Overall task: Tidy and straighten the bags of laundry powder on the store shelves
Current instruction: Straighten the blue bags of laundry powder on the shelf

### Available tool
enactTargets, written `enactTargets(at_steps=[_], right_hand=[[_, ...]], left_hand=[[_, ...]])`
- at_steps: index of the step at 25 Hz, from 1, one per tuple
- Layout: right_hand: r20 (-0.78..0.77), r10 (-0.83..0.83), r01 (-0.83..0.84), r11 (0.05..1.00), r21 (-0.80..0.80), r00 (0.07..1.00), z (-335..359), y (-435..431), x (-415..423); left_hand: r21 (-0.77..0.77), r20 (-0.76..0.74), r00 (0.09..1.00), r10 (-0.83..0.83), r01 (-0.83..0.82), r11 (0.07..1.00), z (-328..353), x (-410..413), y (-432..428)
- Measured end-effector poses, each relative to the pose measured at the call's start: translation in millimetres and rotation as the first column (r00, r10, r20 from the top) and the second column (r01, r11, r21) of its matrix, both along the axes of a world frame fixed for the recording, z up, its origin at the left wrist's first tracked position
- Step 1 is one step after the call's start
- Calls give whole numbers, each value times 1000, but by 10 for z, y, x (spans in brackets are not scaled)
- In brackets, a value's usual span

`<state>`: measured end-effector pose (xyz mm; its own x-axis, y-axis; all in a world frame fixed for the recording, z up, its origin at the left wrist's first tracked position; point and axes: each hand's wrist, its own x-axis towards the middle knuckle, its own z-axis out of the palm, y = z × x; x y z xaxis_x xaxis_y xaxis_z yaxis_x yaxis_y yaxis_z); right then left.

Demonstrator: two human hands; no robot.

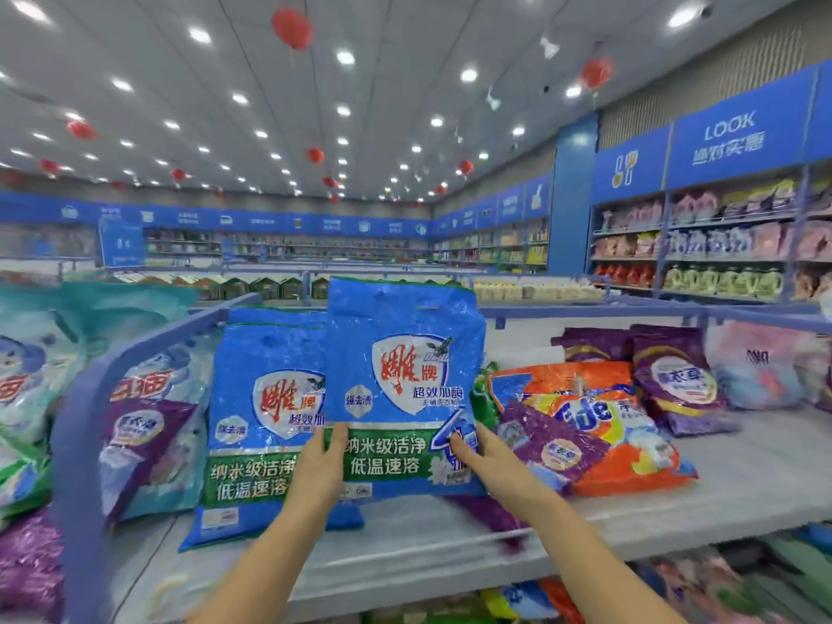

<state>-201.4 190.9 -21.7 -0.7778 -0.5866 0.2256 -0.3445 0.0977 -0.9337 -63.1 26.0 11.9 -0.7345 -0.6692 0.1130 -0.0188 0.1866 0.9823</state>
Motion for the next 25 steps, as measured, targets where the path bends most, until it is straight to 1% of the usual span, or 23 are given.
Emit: enactTargets(at_steps=[1, 3, 6, 9, 11, 13, 14, 16, 17, 18, 20, 22, 25], right_hand=[[0, 22, -22, 1000, 12, 1000, -78, -51, -86], [12, 64, -65, 997, 53, 998, -166, -134, -196], [-69, 96, -86, 988, 131, 993, -163, -123, -262], [-141, 129, -105, 981, 165, 982, -141, -28, -361], [-148, 145, -120, 979, 162, 978, -131, 57, -446], [-147, 137, -112, 980, 166, 980, -123, 134, -513], [-137, 139, -114, 979, 171, 981, -112, 185, -533], [-116, 116, -98, 984, 150, 986, -142, 274, -609], [-116, 101, -84, 986, 144, 988, -162, 304, -658], [-98, 99, -86, 988, 131, 990, -155, 313, -703], [-43, 109, -104, 988, 114, 993, -104, 262, -771], [4, 118, -118, 990, 81, 993, -72, 108, -775], [90, 67, -63, 997, -45, 994, -141, -105, -796]], left_hand=[[0, -4, 1000, 12, -12, 1000, -36, -50, -42], [-68, -1, 997, 72, -71, 995, -99, -153, -113], [-161, 21, 993, 114, -109, 981, -161, -273, -107], [-236, 53, 995, 81, -67, 969, -197, -366, -31], [-285, 53, 998, 46, -29, 958, -218, -445, 11], [-221, 59, 998, 14, -1, 975, -218, -592, 15], [-140, 52, 999, 0, 7, 990, -219, -674, 19], [73, 3, 1000, -31, 30, 997, -221, -805, 91], [151, -27, 999, -33, 37, 988, -244, -863, 120], [186, -37, 999, -19, 26, 982, -264, -911, 149], [197, -55, 998, 41, -29, 980, -271, -981, 166], [153, -65, 990, 126, -115, 982, -265, -1042, 113], [97, -51, 973, 225, -220, 971, -310, -1158, 41]])
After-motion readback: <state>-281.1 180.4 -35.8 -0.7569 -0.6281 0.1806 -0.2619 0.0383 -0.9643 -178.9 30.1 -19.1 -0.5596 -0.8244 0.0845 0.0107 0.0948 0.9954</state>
